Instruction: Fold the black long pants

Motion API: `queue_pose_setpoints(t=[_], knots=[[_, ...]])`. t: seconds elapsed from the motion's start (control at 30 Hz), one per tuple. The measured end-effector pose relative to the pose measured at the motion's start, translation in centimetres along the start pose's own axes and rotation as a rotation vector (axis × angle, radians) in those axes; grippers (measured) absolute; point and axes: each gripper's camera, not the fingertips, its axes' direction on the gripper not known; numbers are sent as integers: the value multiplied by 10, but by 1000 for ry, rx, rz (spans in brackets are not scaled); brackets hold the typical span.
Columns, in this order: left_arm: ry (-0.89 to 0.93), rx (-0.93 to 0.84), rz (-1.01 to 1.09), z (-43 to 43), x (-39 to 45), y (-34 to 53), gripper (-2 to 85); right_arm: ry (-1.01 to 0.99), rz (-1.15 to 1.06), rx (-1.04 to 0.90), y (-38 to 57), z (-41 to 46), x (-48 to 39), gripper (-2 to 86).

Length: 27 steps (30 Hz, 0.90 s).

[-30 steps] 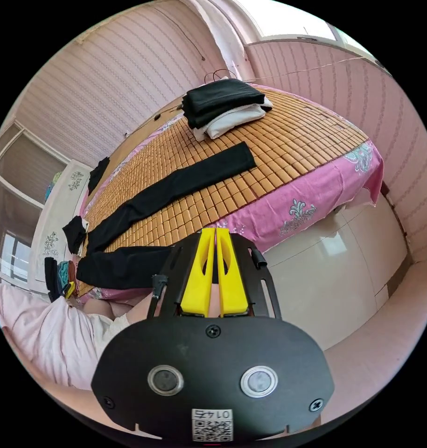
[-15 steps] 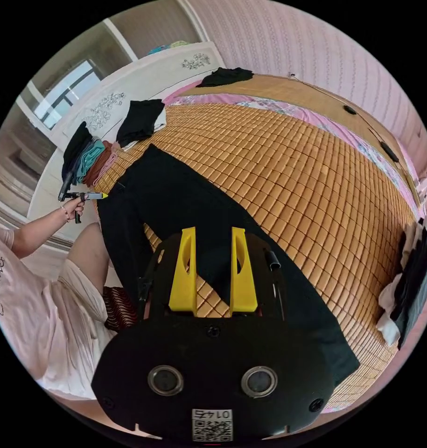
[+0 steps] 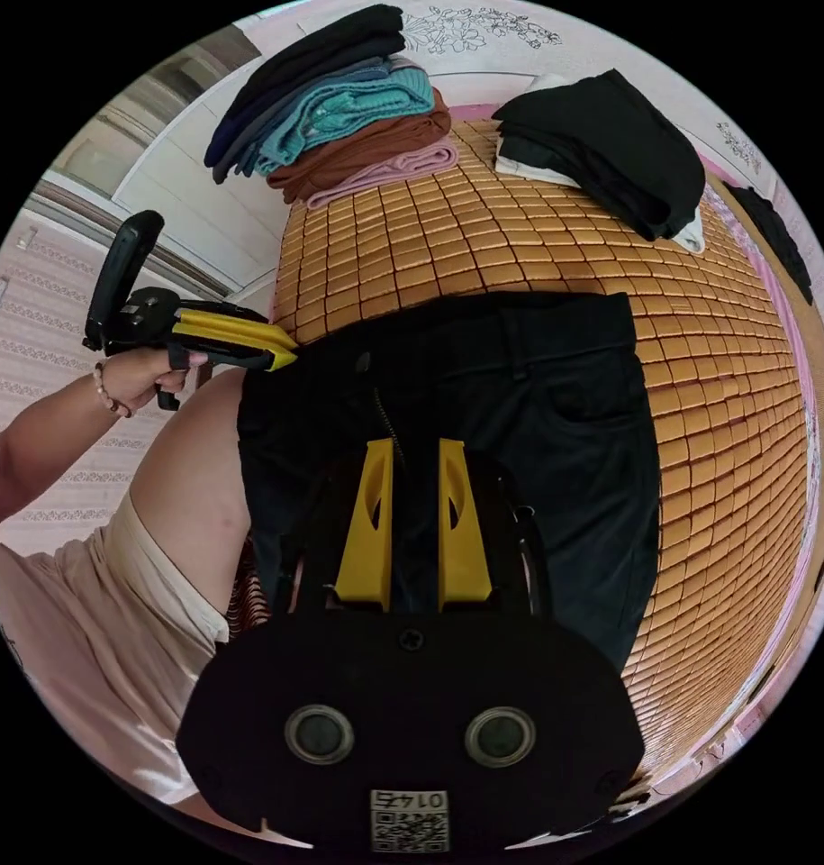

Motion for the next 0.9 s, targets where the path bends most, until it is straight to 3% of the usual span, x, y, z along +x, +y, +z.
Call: queue_pose_setpoints(t=[0.27,0.37,0.5,0.67,0.77,0.9], knots=[[-15,33,49,1,3,12,40,-19,67,60,-10,-20,25,6],[-10,44,50,1,3,17,39,-33,60,187,2,-46,20,3],[2,55,44,2,3,21,38,-226,106,355,26,-56,29,5],[30,57,25,-1,3,24,39,-105,50,65,1,-14,21,18],[75,110,7,-19,0,34,44,-17,19,140,18,-41,23,41],[141,172,7,-40,2,51,59,14,200,201,102,-75,59,106]])
